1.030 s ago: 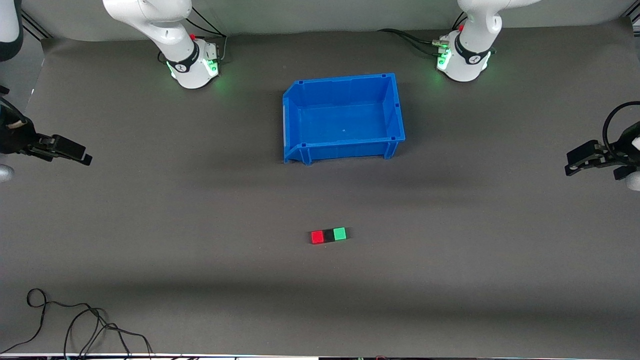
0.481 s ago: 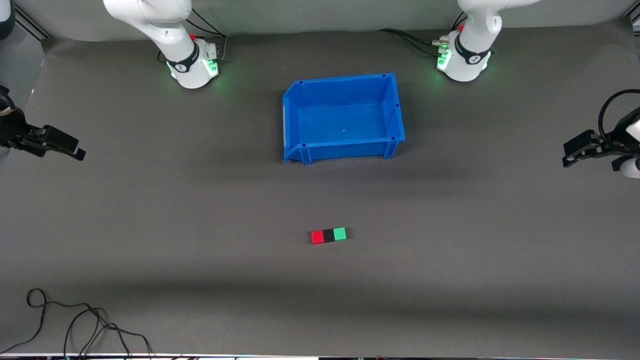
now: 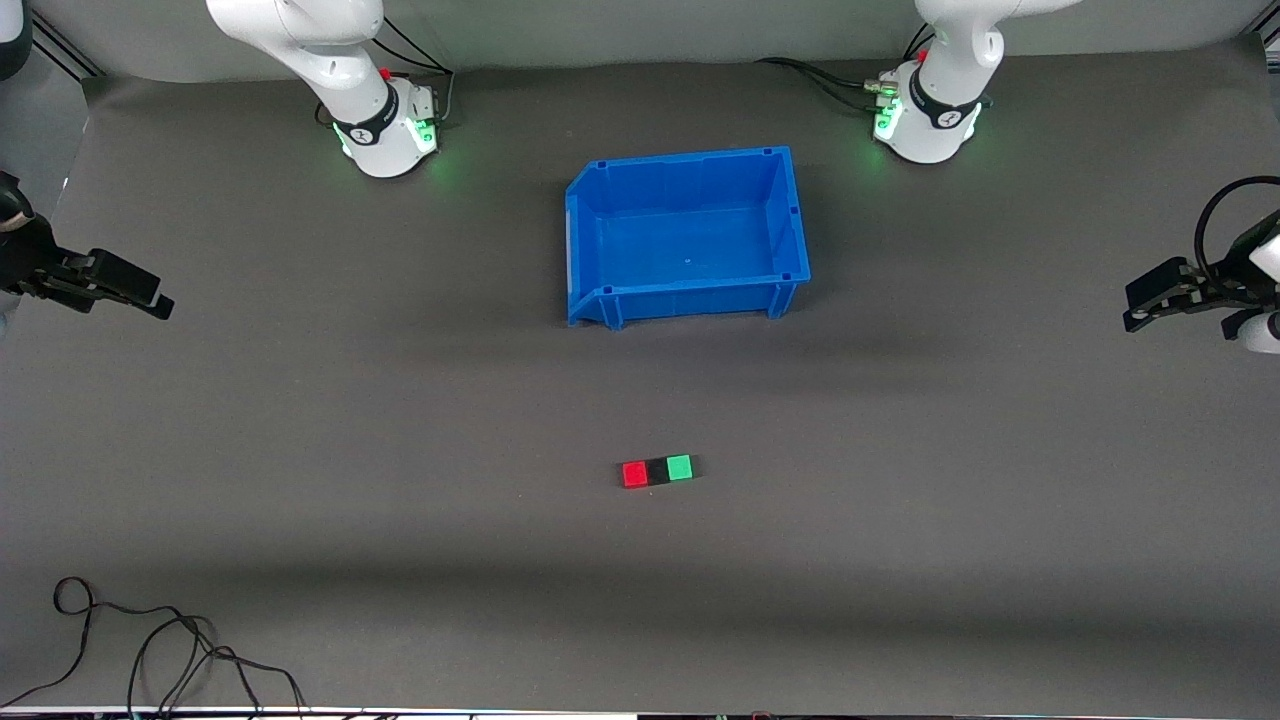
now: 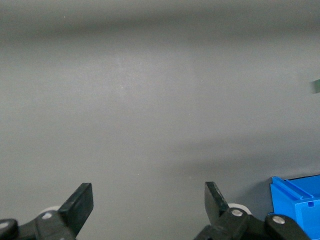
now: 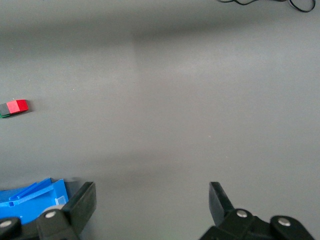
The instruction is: Attach green and red cubes to black cube
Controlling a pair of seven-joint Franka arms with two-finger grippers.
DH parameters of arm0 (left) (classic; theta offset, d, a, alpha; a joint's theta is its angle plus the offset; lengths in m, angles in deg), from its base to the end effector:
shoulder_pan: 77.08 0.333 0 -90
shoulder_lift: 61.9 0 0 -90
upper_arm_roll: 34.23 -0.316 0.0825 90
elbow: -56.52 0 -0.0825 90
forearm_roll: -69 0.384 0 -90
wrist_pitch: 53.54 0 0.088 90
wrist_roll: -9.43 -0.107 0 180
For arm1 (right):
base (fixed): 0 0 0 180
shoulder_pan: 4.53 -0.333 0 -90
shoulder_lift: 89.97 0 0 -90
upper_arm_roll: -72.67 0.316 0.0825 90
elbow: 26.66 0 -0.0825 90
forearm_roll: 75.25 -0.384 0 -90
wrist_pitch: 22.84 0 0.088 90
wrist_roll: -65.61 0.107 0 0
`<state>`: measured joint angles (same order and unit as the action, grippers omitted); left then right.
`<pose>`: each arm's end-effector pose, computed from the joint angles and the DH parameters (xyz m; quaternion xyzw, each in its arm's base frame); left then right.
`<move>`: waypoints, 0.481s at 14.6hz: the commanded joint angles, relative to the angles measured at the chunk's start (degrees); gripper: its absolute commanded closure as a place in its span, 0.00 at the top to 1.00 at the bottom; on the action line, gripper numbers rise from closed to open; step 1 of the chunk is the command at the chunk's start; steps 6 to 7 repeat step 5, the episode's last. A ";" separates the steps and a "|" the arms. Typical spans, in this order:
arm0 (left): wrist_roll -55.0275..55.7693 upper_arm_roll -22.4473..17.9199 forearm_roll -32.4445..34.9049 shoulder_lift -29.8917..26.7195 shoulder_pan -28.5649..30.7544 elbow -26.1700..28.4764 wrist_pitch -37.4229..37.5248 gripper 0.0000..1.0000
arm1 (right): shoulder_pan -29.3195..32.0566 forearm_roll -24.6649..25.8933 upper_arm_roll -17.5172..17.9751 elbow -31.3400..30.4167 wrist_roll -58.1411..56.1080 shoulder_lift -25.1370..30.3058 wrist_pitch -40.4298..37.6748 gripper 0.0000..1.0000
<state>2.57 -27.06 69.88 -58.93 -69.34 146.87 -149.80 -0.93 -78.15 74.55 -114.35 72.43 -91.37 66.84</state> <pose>0.5801 0.0091 0.6023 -0.9981 0.0553 -0.0255 0.0061 0.5618 -0.0117 0.6295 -0.9969 0.0742 -0.0040 0.0259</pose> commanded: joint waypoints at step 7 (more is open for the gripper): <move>1.05 0.04 -0.36 -1.38 -0.09 1.76 -0.77 0.99 | 0.71 1.14 0.76 0.06 -0.94 0.61 -0.83 1.00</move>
